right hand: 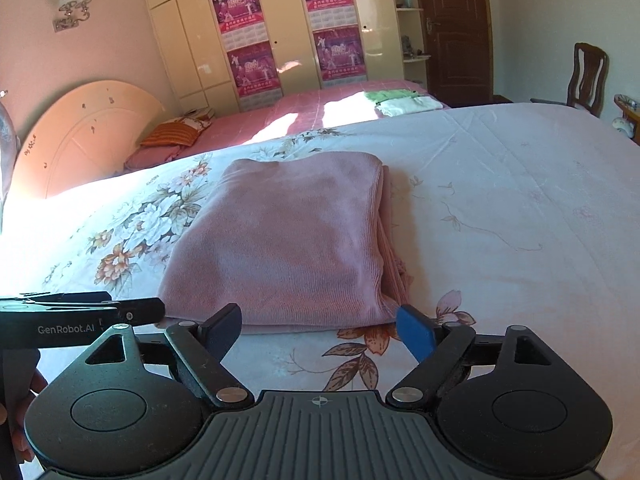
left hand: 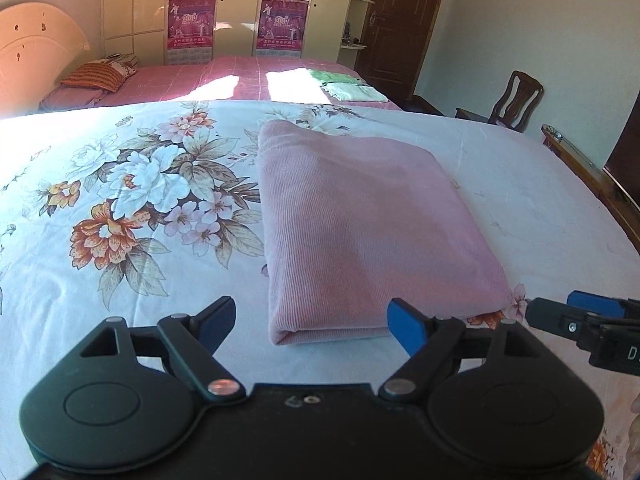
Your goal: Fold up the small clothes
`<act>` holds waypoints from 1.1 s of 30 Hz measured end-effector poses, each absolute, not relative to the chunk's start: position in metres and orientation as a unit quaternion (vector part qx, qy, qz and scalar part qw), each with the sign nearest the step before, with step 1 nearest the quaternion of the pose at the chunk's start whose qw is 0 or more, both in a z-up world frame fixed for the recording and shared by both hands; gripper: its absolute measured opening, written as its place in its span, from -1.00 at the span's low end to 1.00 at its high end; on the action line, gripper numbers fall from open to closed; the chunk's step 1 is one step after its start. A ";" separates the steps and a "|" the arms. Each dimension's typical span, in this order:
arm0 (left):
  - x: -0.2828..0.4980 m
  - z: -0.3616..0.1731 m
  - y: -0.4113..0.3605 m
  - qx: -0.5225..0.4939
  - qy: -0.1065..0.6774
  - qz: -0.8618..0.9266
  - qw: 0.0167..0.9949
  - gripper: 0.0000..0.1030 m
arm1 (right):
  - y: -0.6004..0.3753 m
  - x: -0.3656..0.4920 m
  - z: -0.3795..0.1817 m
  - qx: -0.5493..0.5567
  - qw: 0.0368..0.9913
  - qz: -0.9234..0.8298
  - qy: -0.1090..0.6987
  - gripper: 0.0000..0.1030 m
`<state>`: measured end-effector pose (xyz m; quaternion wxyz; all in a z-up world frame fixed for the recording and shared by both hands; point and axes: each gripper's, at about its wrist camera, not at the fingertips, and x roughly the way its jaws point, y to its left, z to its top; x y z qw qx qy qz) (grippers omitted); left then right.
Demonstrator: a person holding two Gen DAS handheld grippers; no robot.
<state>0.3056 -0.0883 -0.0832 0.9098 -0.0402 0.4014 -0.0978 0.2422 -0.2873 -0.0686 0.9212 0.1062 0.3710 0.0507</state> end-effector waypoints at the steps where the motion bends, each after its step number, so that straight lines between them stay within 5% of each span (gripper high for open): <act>1: 0.312 -0.082 -0.086 -0.049 0.403 -0.097 0.909 0.60 | -0.289 0.246 -0.068 0.107 0.921 0.047 0.372 0.63; 33: 0.455 -0.150 -0.088 -0.154 0.455 -0.121 0.869 0.58 | -0.340 0.411 -0.138 0.157 0.889 0.092 0.421 0.62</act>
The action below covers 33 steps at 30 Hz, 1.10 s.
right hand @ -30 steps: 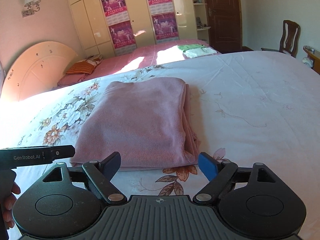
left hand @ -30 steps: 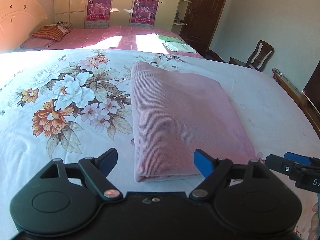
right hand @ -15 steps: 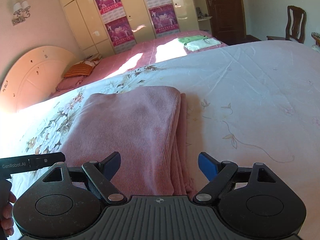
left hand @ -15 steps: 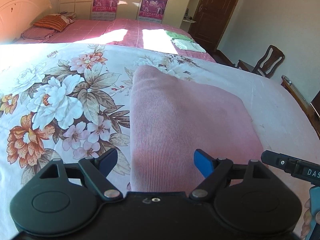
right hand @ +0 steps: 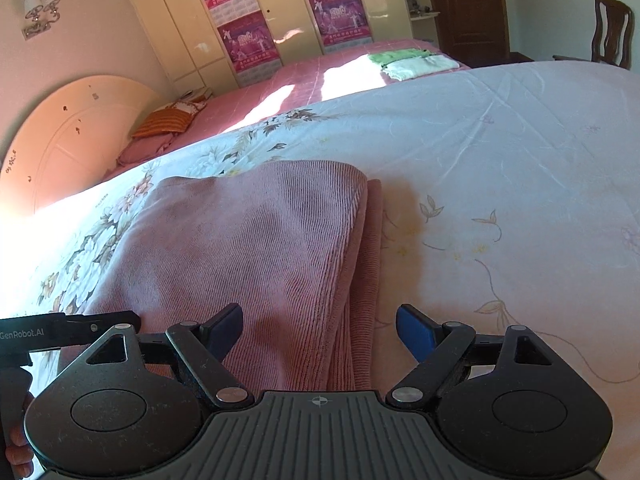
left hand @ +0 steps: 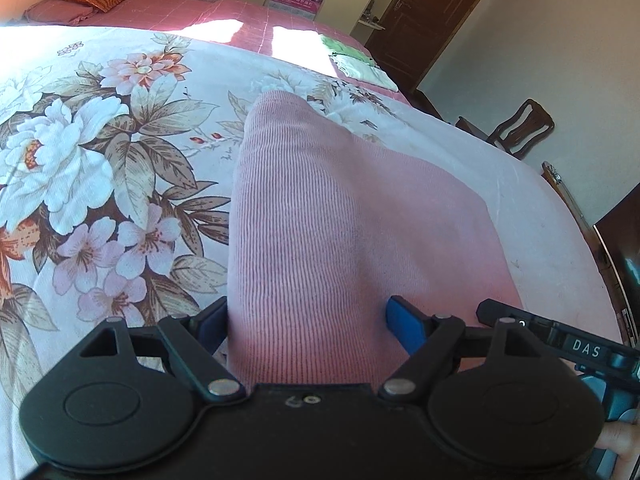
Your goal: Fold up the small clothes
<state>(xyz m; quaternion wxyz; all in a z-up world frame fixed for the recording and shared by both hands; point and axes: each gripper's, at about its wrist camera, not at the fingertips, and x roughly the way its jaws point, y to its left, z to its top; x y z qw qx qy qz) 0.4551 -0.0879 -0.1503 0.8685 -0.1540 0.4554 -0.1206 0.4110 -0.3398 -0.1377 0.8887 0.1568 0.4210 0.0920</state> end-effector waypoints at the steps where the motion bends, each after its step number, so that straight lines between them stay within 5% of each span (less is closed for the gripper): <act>1: 0.456 -0.150 -0.089 -0.151 0.456 -0.120 0.869 0.58 | -0.339 0.411 -0.139 0.152 0.889 0.090 0.423 0.59; 11: 0.463 -0.150 -0.102 -0.119 0.461 -0.110 0.873 0.64 | -0.328 0.420 -0.143 0.131 0.884 0.104 0.436 0.48; 16: 0.459 -0.141 -0.114 -0.076 0.454 -0.117 0.880 0.35 | -0.319 0.420 -0.139 0.124 0.883 0.111 0.439 -0.15; 23: 0.455 -0.136 -0.121 -0.061 0.444 -0.116 0.886 0.10 | -0.316 0.423 -0.144 0.141 0.882 0.102 0.437 -0.15; 28: 0.448 -0.122 -0.122 -0.053 0.428 -0.122 0.894 -0.31 | -0.321 0.419 -0.135 0.183 0.878 0.112 0.428 -0.45; 33: 0.439 -0.107 -0.121 -0.064 0.411 -0.142 0.898 -0.40 | -0.326 0.415 -0.121 0.233 0.871 0.133 0.411 -0.54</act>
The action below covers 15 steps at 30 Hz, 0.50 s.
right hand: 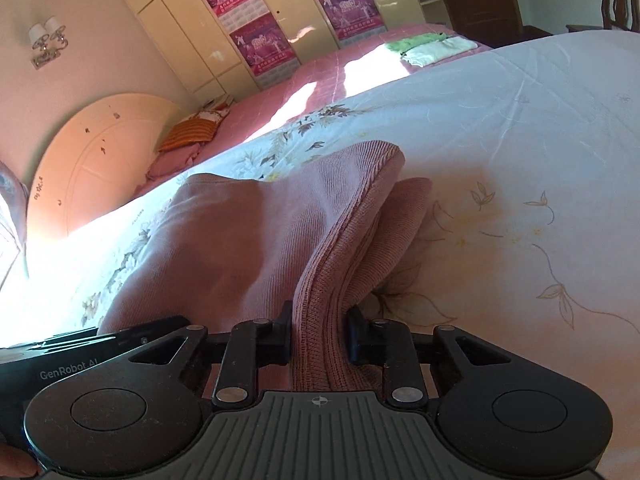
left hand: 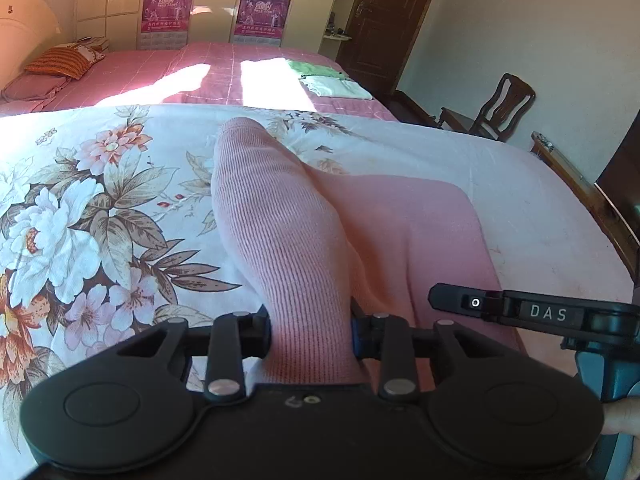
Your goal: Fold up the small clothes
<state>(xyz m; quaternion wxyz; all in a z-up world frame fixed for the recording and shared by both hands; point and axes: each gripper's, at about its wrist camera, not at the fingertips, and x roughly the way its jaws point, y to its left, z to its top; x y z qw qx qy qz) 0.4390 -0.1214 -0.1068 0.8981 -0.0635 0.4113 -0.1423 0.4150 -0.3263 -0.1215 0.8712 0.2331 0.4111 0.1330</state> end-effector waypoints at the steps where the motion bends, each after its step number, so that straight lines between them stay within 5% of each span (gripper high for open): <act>1: 0.437 -0.103 -0.122 -0.066 0.407 -0.148 0.899 -0.41 | -0.326 0.414 -0.120 0.242 0.869 0.138 0.408 -0.54; 15: 0.401 -0.048 -0.035 -0.078 0.362 -0.136 0.919 -0.41 | -0.231 0.405 -0.061 0.255 0.867 0.227 0.363 -0.55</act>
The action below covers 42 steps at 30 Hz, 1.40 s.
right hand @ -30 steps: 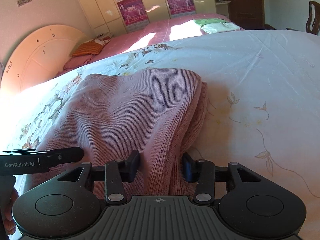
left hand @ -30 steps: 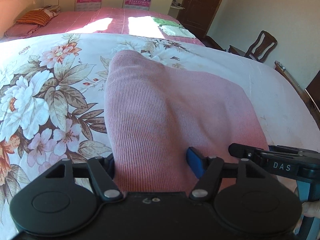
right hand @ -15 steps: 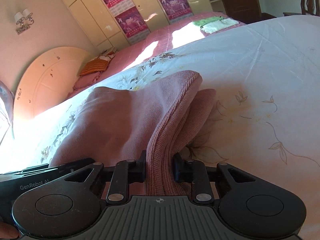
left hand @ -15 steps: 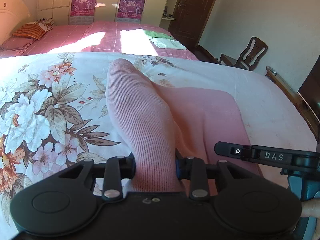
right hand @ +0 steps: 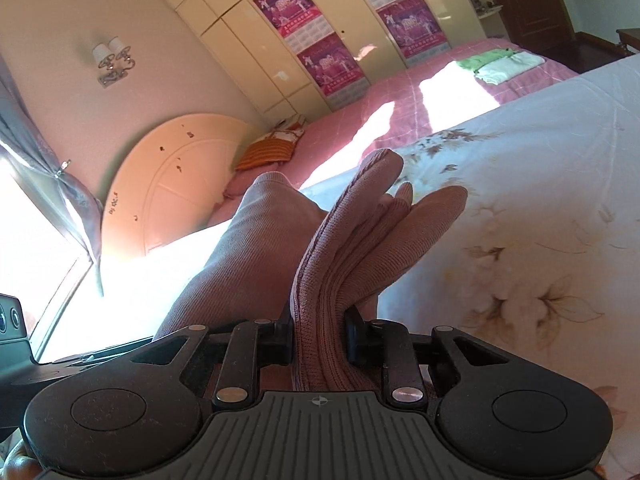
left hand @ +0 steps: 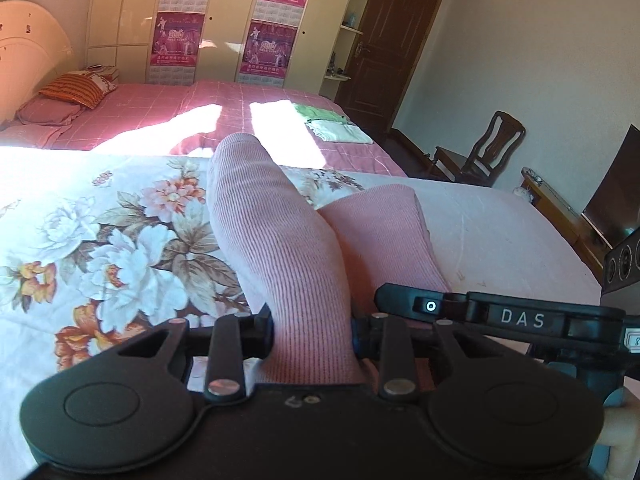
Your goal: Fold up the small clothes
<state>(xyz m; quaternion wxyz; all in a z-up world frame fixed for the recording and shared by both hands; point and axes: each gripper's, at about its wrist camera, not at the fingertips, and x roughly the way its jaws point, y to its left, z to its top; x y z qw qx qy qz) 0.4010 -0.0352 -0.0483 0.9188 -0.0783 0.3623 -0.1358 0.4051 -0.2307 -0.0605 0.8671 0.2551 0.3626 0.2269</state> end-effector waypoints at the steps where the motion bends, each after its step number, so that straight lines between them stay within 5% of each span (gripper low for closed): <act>1: 0.398 -0.045 -0.019 -0.078 0.359 -0.129 0.921 -0.41 | -0.218 0.406 -0.058 0.254 0.866 0.234 0.362 -0.55; 15: 0.398 -0.049 0.167 -0.074 0.342 -0.087 0.933 -0.41 | -0.012 0.427 -0.073 0.216 0.863 0.273 0.366 -0.55; 23: 0.413 -0.103 0.238 -0.085 0.374 -0.039 0.923 -0.39 | 0.033 0.450 -0.112 0.184 0.868 0.235 0.396 -0.55; 26: 0.412 -0.127 0.254 -0.098 0.385 -0.024 0.917 -0.14 | 0.025 0.454 -0.131 0.160 0.875 0.197 0.414 -0.55; 28: 0.409 -0.129 0.258 -0.081 0.373 -0.010 0.924 0.38 | 0.020 0.455 -0.143 0.147 0.872 0.177 0.431 -0.54; 29: 0.408 -0.127 0.259 -0.080 0.372 -0.007 0.925 0.41 | 0.021 0.452 -0.144 0.127 0.878 0.175 0.427 -0.53; 31: 0.402 -0.118 0.265 -0.098 0.364 0.002 0.926 0.39 | 0.022 0.450 -0.139 0.111 0.890 0.151 0.416 -0.22; 36: 0.396 -0.087 0.266 -0.081 0.306 -0.018 0.948 0.33 | 0.026 0.451 -0.107 0.097 0.914 0.150 0.363 -0.23; 42: 0.434 -0.110 0.244 -0.071 0.361 -0.039 0.929 0.26 | 0.063 0.468 -0.114 0.075 0.903 0.185 0.381 -0.23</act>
